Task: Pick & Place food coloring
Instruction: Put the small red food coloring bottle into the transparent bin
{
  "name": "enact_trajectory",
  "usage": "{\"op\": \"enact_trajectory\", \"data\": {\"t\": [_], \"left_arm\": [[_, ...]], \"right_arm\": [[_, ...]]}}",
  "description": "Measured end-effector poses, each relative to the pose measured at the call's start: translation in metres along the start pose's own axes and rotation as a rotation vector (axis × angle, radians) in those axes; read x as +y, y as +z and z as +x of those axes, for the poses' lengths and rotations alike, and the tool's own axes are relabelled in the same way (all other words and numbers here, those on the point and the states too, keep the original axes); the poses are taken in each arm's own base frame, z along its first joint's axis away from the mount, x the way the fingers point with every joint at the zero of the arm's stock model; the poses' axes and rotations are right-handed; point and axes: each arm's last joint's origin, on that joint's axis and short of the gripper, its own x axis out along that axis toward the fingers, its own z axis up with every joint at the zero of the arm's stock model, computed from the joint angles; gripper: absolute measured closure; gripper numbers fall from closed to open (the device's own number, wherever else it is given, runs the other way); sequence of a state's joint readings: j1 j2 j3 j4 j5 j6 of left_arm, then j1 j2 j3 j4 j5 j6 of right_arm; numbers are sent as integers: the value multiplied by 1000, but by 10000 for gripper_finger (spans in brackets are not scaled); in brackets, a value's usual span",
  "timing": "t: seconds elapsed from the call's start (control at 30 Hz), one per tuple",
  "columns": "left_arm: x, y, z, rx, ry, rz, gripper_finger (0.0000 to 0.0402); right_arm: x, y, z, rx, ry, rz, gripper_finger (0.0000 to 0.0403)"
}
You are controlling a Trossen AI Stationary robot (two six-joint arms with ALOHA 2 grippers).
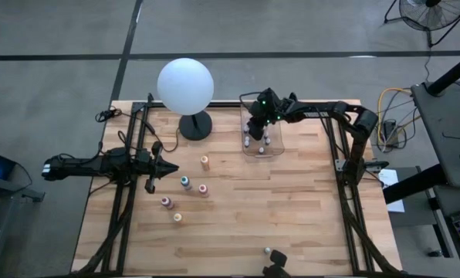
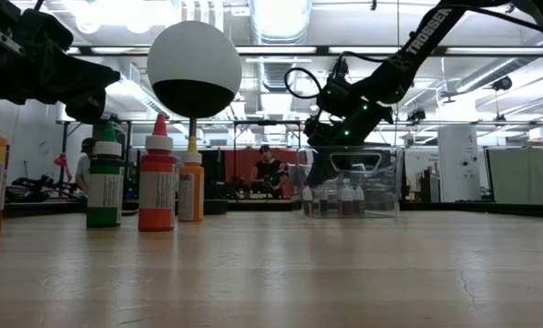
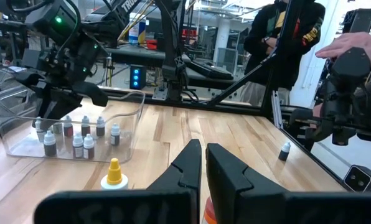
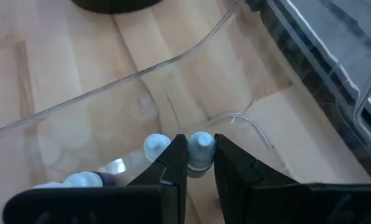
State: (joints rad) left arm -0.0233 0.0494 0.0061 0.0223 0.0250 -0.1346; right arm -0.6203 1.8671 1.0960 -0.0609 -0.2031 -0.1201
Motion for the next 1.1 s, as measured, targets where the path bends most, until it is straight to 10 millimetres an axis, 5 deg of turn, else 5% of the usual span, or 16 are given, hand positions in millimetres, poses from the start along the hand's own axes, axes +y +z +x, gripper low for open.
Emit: {"op": "enact_trajectory", "data": {"t": [0.53, 1.1], "left_arm": [[0, 0, 0, 0, 0, 0, 401], [0, 0, 0, 0, 0, 0, 401]], "right_arm": [[-2, 9, -2, -20, -25, -117, 355], [16, -10, 3, 61, 97, -176, 355]]}}
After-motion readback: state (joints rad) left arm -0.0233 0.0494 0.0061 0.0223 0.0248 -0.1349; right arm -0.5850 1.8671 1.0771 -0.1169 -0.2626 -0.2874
